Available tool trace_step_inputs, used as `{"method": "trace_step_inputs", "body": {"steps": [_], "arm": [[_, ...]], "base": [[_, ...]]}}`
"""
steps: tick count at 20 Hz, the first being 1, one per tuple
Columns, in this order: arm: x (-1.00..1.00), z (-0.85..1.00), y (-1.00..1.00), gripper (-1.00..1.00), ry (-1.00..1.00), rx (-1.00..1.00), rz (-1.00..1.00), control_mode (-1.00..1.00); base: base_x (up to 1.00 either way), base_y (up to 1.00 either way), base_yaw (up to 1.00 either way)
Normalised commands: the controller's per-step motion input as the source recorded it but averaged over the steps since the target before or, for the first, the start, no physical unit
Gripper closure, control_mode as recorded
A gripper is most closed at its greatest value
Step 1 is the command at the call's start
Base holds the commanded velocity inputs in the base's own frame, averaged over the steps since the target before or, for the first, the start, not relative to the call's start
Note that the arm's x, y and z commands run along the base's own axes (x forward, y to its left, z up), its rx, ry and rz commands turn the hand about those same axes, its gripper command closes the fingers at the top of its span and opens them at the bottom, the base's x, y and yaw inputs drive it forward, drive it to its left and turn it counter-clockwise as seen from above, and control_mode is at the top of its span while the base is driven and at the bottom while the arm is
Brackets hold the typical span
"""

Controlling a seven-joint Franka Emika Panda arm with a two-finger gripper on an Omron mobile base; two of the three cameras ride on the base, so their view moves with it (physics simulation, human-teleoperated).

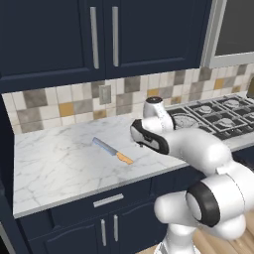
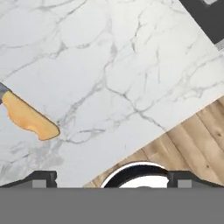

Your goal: Move the cutting board and knife to the sink. Then move spray from the cabinet to the counter.

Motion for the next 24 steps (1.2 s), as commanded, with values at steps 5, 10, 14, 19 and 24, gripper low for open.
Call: {"method": "trace_step_inputs", "body": {"steps": [5,10,14,19,24], "arm": [[0.31,-0.01,0.17,-1.0,0.27,0.1,0.93,-1.0],[0.37,-0.21,0.06,-1.0,0.18,0.01,0.86,-1.0],[0.14,-0.27,0.33,-1.0,0.11,0.0,0.36,-1.0],[0.12,-0.11,0.55,-1.0,0.03,0.0,0.02,-1.0],[0.34,-0.28,0.45,-1.0,-0.04,0.0,-0.07,-1.0]], "base": [[0.0,0.0,0.0],[0.0,0.0,0.0],[0.0,0.0,0.0],[0.0,0.0,0.0],[0.0,0.0,0.0]]}}
